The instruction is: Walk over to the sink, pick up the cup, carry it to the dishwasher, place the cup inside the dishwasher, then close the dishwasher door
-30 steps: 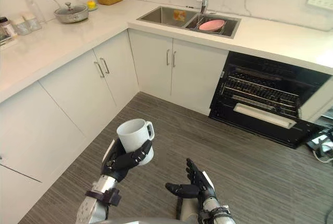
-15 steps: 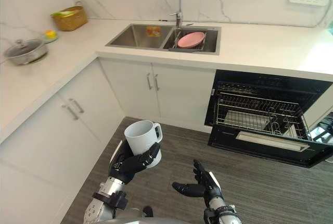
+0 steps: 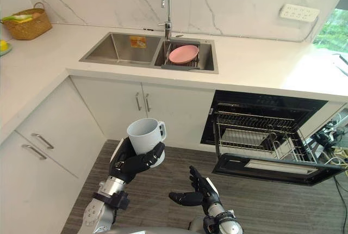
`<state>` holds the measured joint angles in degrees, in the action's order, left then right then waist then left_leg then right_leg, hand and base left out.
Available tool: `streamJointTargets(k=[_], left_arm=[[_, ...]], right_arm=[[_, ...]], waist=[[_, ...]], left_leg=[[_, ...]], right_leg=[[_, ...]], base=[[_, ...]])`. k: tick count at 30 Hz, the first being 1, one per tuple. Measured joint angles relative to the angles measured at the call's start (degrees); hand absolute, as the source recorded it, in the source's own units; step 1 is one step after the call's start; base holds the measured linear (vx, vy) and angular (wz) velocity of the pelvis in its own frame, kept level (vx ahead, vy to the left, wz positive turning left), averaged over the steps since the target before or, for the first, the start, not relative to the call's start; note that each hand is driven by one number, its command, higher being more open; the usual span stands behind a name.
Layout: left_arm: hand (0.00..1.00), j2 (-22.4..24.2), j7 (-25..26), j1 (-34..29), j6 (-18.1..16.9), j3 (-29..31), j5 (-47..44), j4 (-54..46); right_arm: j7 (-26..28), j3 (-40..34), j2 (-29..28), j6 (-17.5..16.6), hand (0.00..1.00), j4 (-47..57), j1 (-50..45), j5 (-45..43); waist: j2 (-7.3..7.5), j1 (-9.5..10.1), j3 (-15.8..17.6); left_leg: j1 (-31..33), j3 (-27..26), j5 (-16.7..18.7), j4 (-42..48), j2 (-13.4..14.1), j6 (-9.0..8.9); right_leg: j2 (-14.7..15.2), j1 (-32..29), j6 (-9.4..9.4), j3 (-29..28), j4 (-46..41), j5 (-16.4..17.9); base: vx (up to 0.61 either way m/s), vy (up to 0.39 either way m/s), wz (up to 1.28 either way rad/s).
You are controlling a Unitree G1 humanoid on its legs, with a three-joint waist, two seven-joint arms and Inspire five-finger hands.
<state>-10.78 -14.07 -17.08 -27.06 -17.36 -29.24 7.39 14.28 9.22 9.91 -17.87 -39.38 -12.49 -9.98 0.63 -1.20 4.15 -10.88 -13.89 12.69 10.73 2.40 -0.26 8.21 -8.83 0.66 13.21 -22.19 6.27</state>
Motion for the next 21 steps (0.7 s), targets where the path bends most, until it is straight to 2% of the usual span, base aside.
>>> streamJointTargets(k=[2, 3, 8, 9, 15, 21], left_arm=[[0.0, 0.5, 0.0, -0.1, 0.0, 0.0, 0.0, 0.4], [0.0, 0.8, 0.0, -0.1, -0.2, 0.0, 0.1, 0.4], [0.0, 1.1, -0.1, 0.0, -0.3, 0.0, 1.3, 0.4], [0.0, 1.4, 0.0, -0.2, -0.3, 0.1, 1.3, 0.5], [0.0, 1.4, 0.0, -0.2, -0.3, 0.2, 1.3, 0.5], [0.0, 1.6, 0.3, -0.7, -0.3, 3.1, 1.1, 0.5]], right_arm=[[-0.7, -0.8, 0.8, 0.0, 1.0, -0.2, 0.4, 0.0], [-0.8, -1.2, 0.8, 0.0, 1.0, -0.2, 0.6, 0.0], [-0.8, -2.3, 0.6, 0.1, 1.0, -0.1, 1.7, 0.0], [0.7, -2.3, -1.4, 0.3, 1.0, 0.3, 1.8, 0.2], [0.6, -2.4, -1.4, 0.3, 1.0, 0.4, 1.8, 0.2], [-1.2, -3.0, -1.7, 0.7, 1.0, 3.1, 0.5, 1.1]], waist=[[-1.69, 0.18, 0.4], [-2.01, 0.34, 0.4], [-2.41, 0.39, 0.5], [-1.54, 1.17, 1.6], [-1.58, 1.14, 1.7], [-1.94, 0.45, 2.0]], left_leg=[[0.0, 0.3, 0.3, -0.1, 1.9, -0.51], [0.4, 0.4, 0.3, -0.1, 2.6, -0.53], [0.4, 0.4, -0.3, -0.6, 3.1, -1.26], [0.3, 0.8, -1.3, -3.1, 1.5, -1.37], [0.2, 0.6, -1.3, -3.1, 1.5, -1.38], [-0.2, 0.0, -0.9, -3.0, 2.0, -1.94]], right_leg=[[-3.0, 1.7, -0.76, 0.0, 4.7, -2.0], [-4.2, 2.2, -1.07, -0.3, 7.2, -3.3], [-6.2, 3.9, -1.21, -2.2, 13.3, -7.1], [-6.2, 8.9, -0.59, -2.8, 27.1, -16.2], [-6.2, 8.9, -0.59, -3.0, 27.2, -16.2], [-6.5, 9.3, -0.64, -3.2, 27.1, -16.1]], base=[[0.09, -0.105, -0.21], [0.06, -0.095, -0.28], [0.01, -0.033, -0.23], [-0.01, 0.006, -0.13], [0.0, 0.0, -0.01], [0.0, 0.0, -0.01]])
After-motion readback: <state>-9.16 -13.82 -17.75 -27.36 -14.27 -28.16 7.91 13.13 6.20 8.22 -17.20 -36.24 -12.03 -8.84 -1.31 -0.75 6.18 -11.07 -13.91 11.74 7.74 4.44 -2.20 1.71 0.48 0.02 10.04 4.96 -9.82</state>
